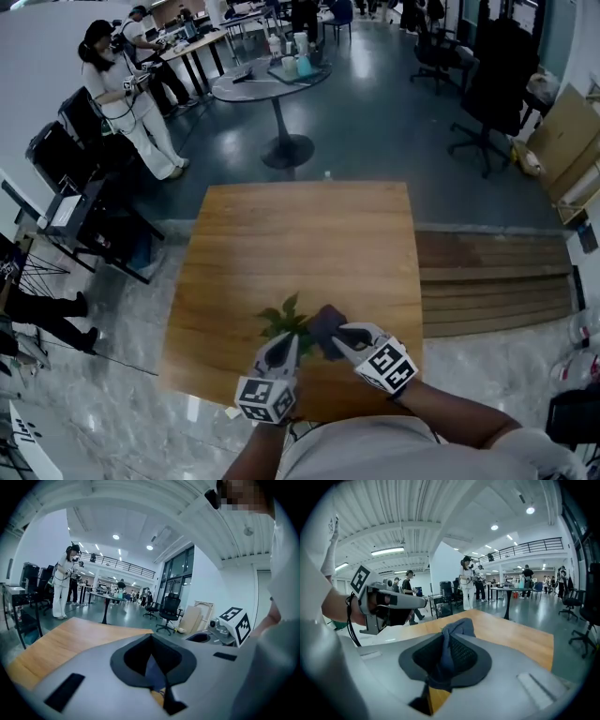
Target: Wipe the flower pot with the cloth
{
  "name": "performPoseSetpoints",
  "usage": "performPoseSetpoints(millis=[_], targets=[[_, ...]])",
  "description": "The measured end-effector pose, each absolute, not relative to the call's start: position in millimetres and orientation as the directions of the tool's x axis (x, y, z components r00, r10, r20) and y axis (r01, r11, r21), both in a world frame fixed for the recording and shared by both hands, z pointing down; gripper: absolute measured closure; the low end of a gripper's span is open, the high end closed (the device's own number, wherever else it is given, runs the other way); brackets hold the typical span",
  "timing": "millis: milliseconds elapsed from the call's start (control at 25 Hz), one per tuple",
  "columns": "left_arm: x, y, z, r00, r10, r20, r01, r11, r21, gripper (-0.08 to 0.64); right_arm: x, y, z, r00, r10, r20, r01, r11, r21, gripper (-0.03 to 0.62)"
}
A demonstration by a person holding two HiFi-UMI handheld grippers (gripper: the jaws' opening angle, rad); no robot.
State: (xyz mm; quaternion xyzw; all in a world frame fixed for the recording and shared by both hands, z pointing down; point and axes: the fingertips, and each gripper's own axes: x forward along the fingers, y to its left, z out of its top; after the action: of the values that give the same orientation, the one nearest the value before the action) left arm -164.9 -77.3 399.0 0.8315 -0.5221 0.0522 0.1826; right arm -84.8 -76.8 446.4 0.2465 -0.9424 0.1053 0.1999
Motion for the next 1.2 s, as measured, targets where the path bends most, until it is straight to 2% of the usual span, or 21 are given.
performPoseSetpoints(millis=[320,560,1200], targets=[[-157.4,-67.8,332.8,0.448,-0.873,0.191,-0.886,-0.406,0.224,0.554,-73.6,-72.8,327.0,-0.843,-0.485,0.232,-0.514,0.854,-0.083,0.541],[-155.3,-70.2,281.5,0.437,-0.892,0.111,-0.892,-0.415,0.176,0.554,-69.8,-76.6,252.7,-0.842,-0.531,0.097,-0.532,0.847,0.013,0.543],[-155.8,-74.7,256.4,0.387,-0.918,0.09,-0.914,-0.369,0.167,0.554,-62.7,-81.5,242.4,-0.827,-0.559,0.051,-0.561,0.827,-0.036,0.548]])
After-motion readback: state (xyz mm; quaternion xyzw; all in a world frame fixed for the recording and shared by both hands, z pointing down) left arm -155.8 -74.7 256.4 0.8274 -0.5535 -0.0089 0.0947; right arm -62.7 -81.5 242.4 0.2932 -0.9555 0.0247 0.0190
